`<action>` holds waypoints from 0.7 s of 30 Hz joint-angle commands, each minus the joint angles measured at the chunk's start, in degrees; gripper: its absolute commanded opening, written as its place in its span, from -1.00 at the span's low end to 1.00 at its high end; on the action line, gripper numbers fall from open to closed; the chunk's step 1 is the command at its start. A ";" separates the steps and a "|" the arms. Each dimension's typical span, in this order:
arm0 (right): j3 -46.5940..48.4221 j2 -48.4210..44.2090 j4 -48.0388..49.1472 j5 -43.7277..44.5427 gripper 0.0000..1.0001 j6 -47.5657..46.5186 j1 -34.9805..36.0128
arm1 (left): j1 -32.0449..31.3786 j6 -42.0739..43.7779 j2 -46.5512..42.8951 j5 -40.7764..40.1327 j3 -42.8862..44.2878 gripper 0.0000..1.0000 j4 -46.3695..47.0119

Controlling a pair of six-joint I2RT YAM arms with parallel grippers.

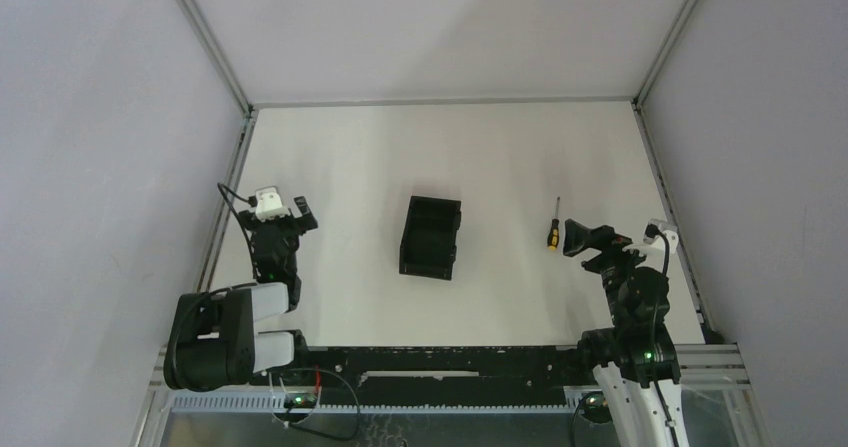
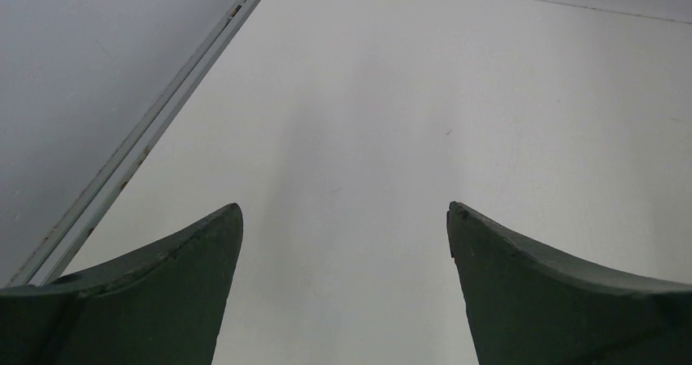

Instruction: Put the screwdriver in the bin

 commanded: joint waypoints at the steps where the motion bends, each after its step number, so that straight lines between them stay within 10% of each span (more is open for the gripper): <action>1: 1.43 0.95 3.42 0.85 0.99 1.91 0.25 | -0.32 0.91 -0.14 -0.46 2.22 1.00 1.73; 8: 10.82 10.58 2.85 -2.97 0.94 -2.39 0.15 | -0.29 0.91 -0.16 -0.50 2.21 1.00 1.73; 21: 54.45 73.21 -32.49 -2.92 0.92 -10.75 -1.87 | -0.26 0.92 -0.13 -0.48 2.17 1.00 1.68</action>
